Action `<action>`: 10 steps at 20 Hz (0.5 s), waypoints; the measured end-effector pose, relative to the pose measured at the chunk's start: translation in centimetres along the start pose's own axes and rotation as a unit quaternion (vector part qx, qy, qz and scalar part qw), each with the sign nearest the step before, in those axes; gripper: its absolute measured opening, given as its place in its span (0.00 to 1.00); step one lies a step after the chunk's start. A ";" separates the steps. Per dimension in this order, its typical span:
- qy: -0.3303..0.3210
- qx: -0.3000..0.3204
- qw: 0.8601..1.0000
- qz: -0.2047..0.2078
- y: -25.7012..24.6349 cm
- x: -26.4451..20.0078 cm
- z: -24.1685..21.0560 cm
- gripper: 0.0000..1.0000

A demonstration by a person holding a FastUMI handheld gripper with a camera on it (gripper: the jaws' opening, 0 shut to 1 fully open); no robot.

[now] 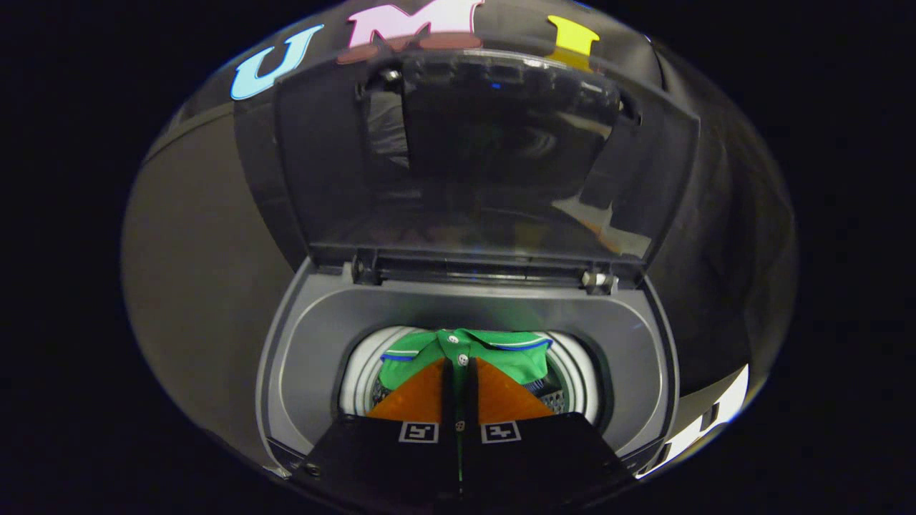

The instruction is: Put the clothes into the washing machine and then close the washing machine lid.

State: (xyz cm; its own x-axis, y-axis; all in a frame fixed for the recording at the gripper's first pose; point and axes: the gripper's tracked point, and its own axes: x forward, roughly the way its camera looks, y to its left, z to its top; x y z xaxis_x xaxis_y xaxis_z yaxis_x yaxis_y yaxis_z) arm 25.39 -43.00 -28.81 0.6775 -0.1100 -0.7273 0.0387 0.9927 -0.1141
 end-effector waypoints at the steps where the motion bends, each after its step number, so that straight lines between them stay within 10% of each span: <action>1: 0.009 0.003 1.000 0.002 0.0 0.6 -0.5 0.07; 8: 0.090 0.034 0.995 0.013 -0.2 2.8 -4.6 0.11; 10: 0.073 0.036 0.997 0.001 -0.7 2.6 -3.9 0.55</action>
State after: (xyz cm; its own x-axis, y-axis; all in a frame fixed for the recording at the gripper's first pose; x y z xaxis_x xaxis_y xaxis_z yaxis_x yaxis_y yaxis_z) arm 24.24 -44.20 -33.27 0.5631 -0.1079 -0.8194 0.0929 0.9934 -0.0669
